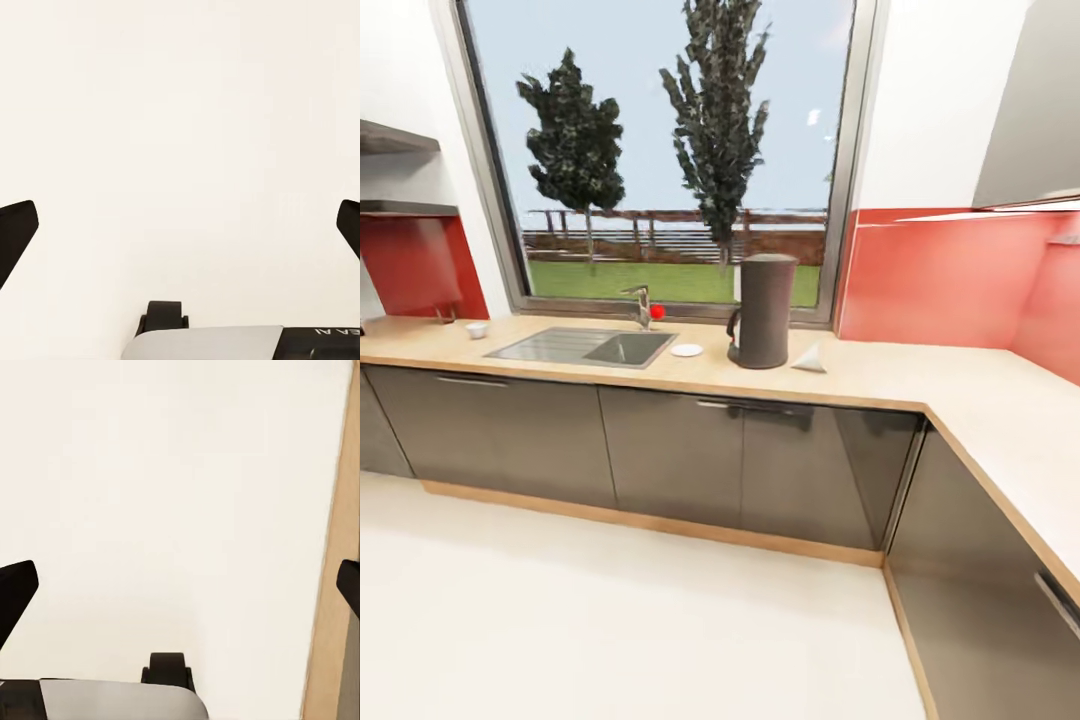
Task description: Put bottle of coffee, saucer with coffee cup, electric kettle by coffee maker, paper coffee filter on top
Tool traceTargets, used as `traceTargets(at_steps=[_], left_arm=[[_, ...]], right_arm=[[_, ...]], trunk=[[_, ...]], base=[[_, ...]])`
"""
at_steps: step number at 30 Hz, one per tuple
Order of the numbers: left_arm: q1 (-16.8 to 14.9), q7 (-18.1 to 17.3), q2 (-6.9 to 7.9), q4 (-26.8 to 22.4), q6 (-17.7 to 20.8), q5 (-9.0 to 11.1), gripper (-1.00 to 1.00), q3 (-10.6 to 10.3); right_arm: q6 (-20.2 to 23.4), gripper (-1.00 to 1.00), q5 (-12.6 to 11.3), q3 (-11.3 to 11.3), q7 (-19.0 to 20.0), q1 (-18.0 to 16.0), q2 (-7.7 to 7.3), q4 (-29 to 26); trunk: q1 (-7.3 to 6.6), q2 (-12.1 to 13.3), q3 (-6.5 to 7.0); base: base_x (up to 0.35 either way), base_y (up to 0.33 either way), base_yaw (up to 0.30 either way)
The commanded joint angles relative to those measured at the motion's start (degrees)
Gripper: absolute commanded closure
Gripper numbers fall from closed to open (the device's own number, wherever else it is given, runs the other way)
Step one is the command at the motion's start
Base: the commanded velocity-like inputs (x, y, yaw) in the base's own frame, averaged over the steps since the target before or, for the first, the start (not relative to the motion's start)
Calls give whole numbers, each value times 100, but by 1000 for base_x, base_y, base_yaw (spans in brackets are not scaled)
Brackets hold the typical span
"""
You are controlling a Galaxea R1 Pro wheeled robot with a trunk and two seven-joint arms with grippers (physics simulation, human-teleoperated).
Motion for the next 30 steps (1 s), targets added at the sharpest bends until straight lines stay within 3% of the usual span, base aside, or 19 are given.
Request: traceTargets(at_steps=[1,16,30], left_arm=[[2,-2,-1,-6,-9,3,-100,7],[2,-2,-1,-6,-6,3,-100,2],[2,-2,-1,-6,-8,3,-100,9]], right_arm=[[-18,-100,6,6,-2,-3,-1,4],[-18,-100,6,3,-7,-3,-1,4],[-8,-100,6,-15,0,-3,-4,-7]], trunk=[[1,-3,-4],[1,-3,-4],[1,-3,-4]], base=[[49,-31,267],[29,-22,260],[212,-179,14]])
